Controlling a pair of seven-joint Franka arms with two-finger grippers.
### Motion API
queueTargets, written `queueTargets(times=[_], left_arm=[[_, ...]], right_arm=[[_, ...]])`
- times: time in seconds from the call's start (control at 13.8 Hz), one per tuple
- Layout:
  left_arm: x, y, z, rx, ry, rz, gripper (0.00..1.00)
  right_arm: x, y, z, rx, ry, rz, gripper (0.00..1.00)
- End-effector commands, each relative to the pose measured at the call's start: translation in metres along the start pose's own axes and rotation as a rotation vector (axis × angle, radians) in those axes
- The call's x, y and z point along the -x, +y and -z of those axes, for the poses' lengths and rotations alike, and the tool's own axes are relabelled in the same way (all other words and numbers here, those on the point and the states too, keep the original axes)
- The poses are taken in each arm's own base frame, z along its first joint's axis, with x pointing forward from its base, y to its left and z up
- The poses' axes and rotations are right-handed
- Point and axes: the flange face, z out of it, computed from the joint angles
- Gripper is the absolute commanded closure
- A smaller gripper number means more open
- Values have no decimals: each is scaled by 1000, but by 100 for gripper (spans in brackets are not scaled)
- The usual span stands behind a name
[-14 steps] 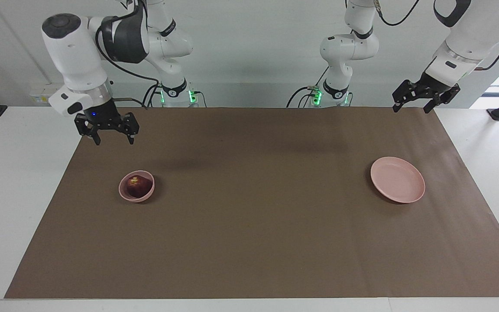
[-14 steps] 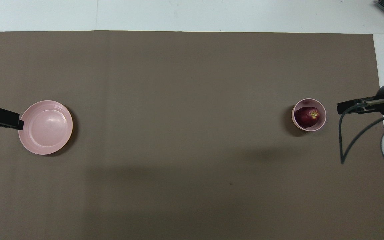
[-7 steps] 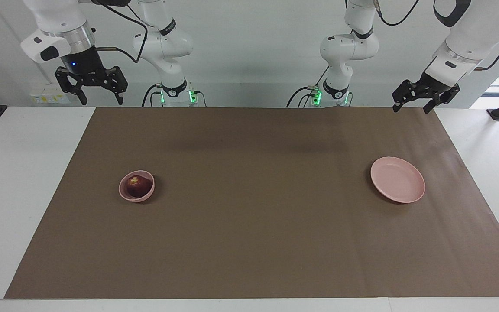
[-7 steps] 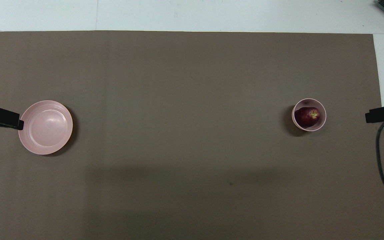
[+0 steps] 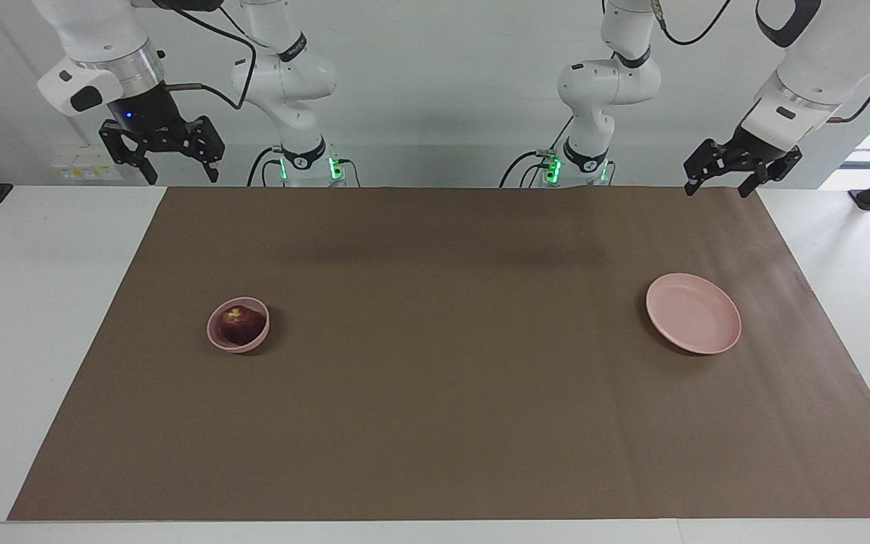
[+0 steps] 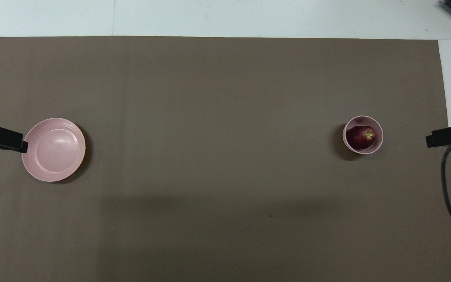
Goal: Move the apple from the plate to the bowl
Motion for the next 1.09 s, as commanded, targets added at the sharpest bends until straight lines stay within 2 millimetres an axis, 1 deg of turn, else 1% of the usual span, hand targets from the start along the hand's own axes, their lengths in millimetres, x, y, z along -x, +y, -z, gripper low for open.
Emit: queueTargets(times=[0.0, 0.15, 0.29, 0.87, 1.02], left_arm=[[4, 0, 6, -12, -5, 9, 0], [4, 0, 7, -12, -4, 9, 0], [4, 0, 7, -12, -4, 9, 0], [4, 0, 7, -12, -4, 9, 0], [4, 0, 7, -12, -4, 9, 0]], right_arm=[[4, 3, 4, -10, -21, 9, 0], [5, 1, 5, -8, -25, 17, 0], [10, -1, 14, -6, 3, 23, 0], [11, 5, 13, -2, 2, 7, 0], [10, 5, 14, 50, 2, 15, 0]])
